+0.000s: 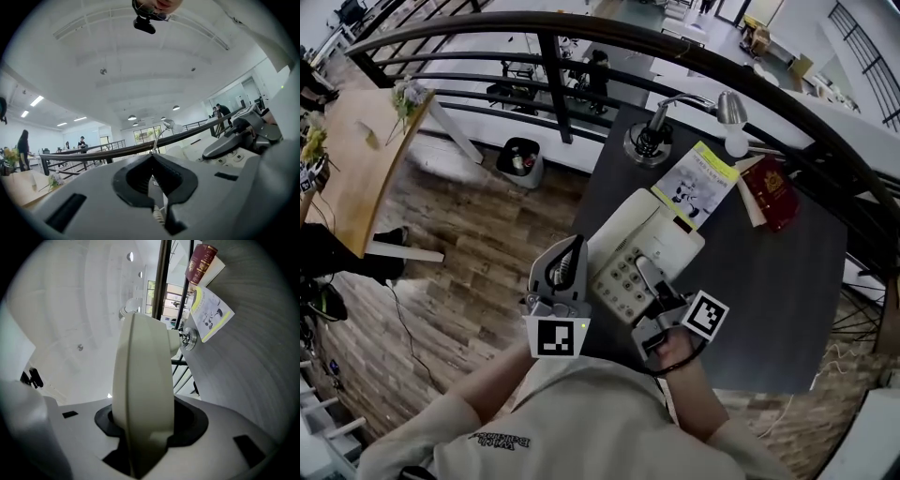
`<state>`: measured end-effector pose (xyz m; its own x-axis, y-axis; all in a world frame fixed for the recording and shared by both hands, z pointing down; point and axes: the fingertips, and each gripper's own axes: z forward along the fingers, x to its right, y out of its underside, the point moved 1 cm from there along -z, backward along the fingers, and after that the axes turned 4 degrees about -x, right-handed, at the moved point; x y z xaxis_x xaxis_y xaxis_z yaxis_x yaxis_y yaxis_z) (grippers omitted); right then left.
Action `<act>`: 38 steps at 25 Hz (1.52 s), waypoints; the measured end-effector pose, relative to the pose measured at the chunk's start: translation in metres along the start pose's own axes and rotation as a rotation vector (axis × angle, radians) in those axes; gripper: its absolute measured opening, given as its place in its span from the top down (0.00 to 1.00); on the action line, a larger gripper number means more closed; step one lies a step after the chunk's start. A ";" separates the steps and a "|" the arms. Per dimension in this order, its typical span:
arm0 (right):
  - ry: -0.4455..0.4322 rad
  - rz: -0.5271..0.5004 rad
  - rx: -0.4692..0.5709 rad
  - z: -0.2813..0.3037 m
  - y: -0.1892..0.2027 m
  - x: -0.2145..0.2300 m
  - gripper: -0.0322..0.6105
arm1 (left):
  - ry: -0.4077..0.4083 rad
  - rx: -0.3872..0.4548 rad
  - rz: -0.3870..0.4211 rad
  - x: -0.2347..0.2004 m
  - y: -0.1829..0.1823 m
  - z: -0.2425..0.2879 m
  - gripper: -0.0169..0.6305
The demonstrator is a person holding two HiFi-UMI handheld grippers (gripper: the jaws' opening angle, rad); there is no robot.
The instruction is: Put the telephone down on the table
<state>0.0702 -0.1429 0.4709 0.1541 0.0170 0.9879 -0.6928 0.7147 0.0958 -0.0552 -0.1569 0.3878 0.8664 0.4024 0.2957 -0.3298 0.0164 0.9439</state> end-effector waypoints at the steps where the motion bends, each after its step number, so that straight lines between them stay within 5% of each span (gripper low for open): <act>1: 0.008 -0.008 -0.001 0.006 -0.004 0.006 0.65 | 0.004 -0.008 -0.002 0.000 0.007 0.005 0.97; 9: 0.120 -0.005 0.010 0.057 -0.036 0.071 0.65 | 0.007 -0.087 -0.021 -0.009 0.059 0.048 0.97; 22: 0.135 0.041 0.030 0.131 -0.063 0.143 0.65 | 0.030 -0.214 -0.042 -0.003 0.158 0.121 0.97; 38: 0.288 -0.063 -0.053 0.141 -0.061 0.184 0.64 | 0.070 -0.294 -0.069 0.012 0.195 0.142 0.97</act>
<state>0.0413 -0.2822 0.6645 0.3945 0.1643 0.9041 -0.6387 0.7563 0.1413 -0.0554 -0.2791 0.5963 0.8660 0.4529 0.2118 -0.3742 0.3063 0.8753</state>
